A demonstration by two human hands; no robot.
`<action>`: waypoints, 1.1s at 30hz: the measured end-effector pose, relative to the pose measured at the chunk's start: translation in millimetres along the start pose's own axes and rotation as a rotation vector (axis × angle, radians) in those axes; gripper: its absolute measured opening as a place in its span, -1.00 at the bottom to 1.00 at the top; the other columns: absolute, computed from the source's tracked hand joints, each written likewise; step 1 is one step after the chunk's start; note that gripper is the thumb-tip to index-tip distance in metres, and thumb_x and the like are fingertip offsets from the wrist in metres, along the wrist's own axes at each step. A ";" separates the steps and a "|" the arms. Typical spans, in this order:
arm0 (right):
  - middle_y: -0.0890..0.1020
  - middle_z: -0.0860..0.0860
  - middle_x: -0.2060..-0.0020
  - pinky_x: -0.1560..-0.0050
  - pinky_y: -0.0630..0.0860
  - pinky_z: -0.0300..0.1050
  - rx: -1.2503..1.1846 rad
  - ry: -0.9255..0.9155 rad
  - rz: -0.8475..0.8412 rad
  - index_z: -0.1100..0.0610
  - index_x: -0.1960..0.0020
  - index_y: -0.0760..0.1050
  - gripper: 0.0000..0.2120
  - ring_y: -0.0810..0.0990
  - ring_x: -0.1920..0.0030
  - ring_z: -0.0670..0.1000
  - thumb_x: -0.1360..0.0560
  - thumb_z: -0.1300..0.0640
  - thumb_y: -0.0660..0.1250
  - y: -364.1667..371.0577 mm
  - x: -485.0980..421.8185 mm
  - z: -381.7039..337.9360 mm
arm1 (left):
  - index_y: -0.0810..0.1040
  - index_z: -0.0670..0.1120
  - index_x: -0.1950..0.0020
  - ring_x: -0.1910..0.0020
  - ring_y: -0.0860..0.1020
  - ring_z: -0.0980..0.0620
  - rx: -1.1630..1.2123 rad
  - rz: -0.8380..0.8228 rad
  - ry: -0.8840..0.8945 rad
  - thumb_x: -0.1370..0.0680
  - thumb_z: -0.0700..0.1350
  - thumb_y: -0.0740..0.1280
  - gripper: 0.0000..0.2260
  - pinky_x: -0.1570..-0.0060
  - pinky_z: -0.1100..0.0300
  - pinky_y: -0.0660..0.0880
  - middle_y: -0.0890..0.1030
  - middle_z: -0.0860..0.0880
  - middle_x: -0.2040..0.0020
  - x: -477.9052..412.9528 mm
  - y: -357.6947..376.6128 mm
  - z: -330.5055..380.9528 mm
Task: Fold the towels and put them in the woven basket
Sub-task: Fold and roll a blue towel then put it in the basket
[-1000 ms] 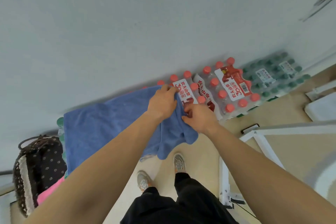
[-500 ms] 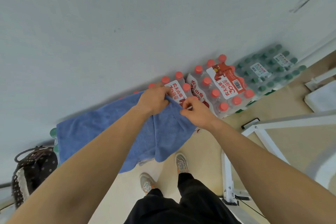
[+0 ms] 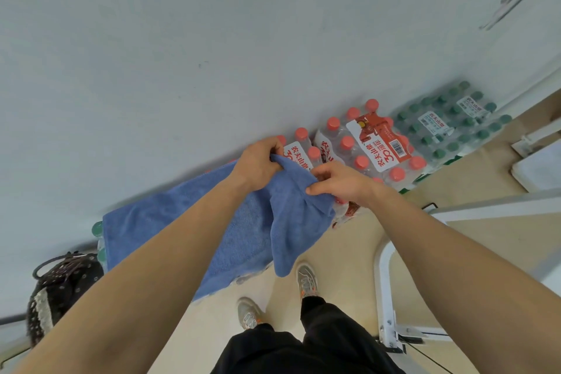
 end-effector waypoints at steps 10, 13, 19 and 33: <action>0.56 -0.04 0.33 0.26 0.43 -0.10 0.459 0.047 0.441 0.00 0.21 0.51 -0.90 0.56 0.22 0.05 -0.44 0.15 0.39 -86.0 14.0 -26.9 | 0.46 -0.02 0.08 0.15 0.53 -0.02 0.002 0.017 -0.022 -0.50 -0.21 0.36 -0.88 0.13 0.14 0.50 0.59 0.01 0.13 -6.9 7.0 7.2; 0.60 0.02 0.19 0.20 0.50 -0.07 0.593 0.079 0.616 0.01 0.13 0.51 -0.95 0.55 0.09 0.13 -0.47 0.13 0.29 -112.2 -0.6 -46.6 | 0.51 -0.07 -0.05 0.11 0.55 -0.03 0.023 0.066 -0.068 -0.50 -0.21 0.29 -0.85 0.16 0.17 0.44 0.61 -0.01 0.09 -8.7 8.0 9.6; 0.59 0.12 -0.11 0.00 0.51 0.00 0.594 0.075 0.713 0.08 -0.14 0.54 -0.71 0.58 -0.09 0.21 -0.47 0.27 0.21 -115.2 -42.2 -79.4 | 0.36 -0.08 -0.45 -0.26 0.50 -0.07 0.032 0.137 -0.112 -0.55 -0.21 0.27 -0.54 -0.25 0.12 0.43 0.48 -0.05 -0.37 -2.6 3.7 -8.2; 0.49 0.05 -0.26 -0.13 0.47 0.04 0.726 -0.115 0.340 0.05 -0.34 0.47 -0.63 0.43 -0.25 0.12 -0.56 0.08 0.21 97.1 -64.6 -77.7 | 0.57 -0.09 -0.24 -0.25 0.43 -0.16 -0.337 0.367 -0.361 -0.53 -0.15 0.30 -0.71 -0.18 -0.04 0.46 0.50 -0.07 -0.28 115.0 -66.1 -143.9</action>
Point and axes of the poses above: each hand's wrist, its own x-axis away from the middle knuckle, its own y-axis out of the palm, z = x × y, the point moved 6 cm from there along -x, towards the middle knuckle
